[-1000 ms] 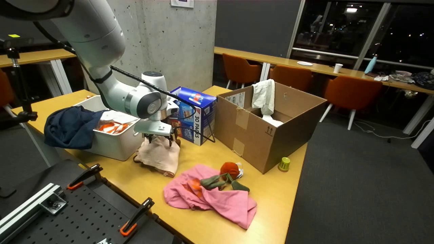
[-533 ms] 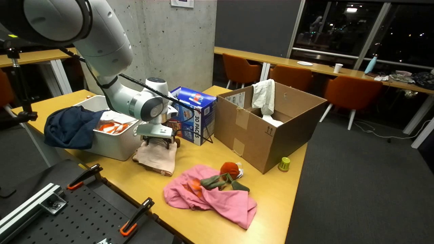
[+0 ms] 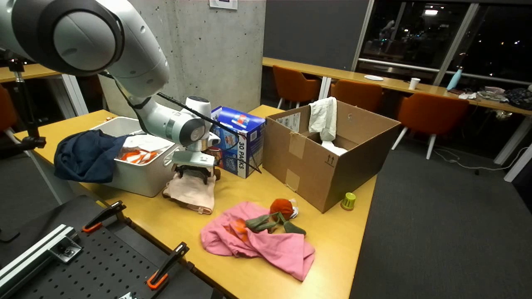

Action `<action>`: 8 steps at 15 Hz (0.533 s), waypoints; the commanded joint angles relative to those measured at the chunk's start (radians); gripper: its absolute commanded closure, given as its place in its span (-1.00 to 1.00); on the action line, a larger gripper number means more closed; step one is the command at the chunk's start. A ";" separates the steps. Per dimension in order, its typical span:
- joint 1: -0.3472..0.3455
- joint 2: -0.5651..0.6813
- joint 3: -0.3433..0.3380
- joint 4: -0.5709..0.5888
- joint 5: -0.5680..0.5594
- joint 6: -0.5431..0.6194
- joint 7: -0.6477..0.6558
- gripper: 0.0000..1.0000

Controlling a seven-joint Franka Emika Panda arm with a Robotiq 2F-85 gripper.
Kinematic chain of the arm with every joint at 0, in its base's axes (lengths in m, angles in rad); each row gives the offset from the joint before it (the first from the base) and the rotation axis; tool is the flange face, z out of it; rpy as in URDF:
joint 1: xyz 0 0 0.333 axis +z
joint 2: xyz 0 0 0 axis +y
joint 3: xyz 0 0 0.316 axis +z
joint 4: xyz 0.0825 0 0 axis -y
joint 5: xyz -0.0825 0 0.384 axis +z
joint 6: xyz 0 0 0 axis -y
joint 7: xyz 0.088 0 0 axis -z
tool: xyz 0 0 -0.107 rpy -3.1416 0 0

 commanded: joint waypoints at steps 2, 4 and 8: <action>0.056 0.032 -0.040 0.065 0.005 -0.063 0.043 -1.00; 0.072 0.030 -0.053 0.069 0.003 -0.068 0.064 -0.45; 0.089 0.029 -0.064 0.077 0.005 -0.074 0.088 0.13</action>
